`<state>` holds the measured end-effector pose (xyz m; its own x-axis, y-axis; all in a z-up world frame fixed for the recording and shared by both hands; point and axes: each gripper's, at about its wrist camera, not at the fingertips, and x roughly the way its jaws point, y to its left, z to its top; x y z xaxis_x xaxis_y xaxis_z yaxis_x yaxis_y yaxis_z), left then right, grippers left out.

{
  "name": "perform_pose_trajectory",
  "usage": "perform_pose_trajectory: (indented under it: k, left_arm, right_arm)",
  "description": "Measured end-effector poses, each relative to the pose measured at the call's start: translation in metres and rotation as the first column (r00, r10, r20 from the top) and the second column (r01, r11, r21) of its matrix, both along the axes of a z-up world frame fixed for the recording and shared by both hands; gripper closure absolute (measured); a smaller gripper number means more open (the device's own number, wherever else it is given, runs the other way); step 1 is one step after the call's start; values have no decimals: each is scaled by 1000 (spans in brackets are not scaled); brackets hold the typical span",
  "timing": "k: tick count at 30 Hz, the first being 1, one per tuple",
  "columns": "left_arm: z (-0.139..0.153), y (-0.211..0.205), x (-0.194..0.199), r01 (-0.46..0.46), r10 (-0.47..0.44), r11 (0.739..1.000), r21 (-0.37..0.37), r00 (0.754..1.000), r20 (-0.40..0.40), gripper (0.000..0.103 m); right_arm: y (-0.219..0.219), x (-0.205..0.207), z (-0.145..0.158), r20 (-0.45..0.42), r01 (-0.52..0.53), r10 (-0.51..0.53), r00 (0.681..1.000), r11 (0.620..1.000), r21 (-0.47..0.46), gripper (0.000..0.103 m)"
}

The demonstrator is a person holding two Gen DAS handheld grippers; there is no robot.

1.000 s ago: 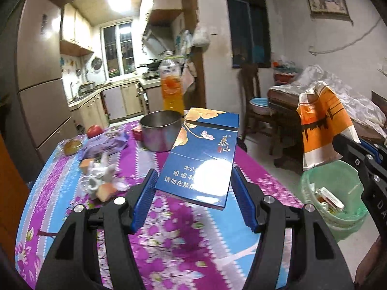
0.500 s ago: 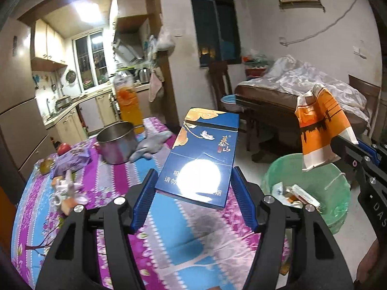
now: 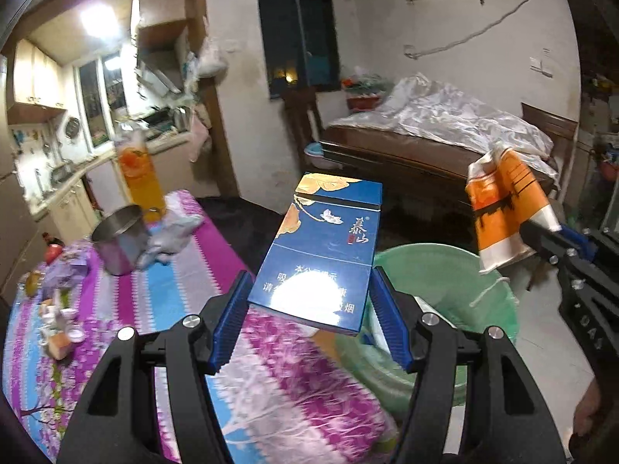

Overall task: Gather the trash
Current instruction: 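Carry the blue cigarette box and orange carton in both grippers over the green bin, then open both grippers to drop the box and carton into the green bin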

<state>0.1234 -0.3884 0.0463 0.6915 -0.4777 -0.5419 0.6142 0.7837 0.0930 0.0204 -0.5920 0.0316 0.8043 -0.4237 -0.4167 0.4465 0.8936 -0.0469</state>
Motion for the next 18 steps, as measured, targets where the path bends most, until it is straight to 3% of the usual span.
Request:
perform_pose_trajectory:
  k: [10,18]
  left_arm:
    - [-24,-58,20,84,-78,996,27,982,-172,43]
    - [-52,-61,39,50,-30,996,75,969,-247,44]
  right_arm:
    - [-64,40,-25,-197,-19,42,980,993,119,91]
    - [-103,63,-51,-324,-3,52,945,989,150,91]
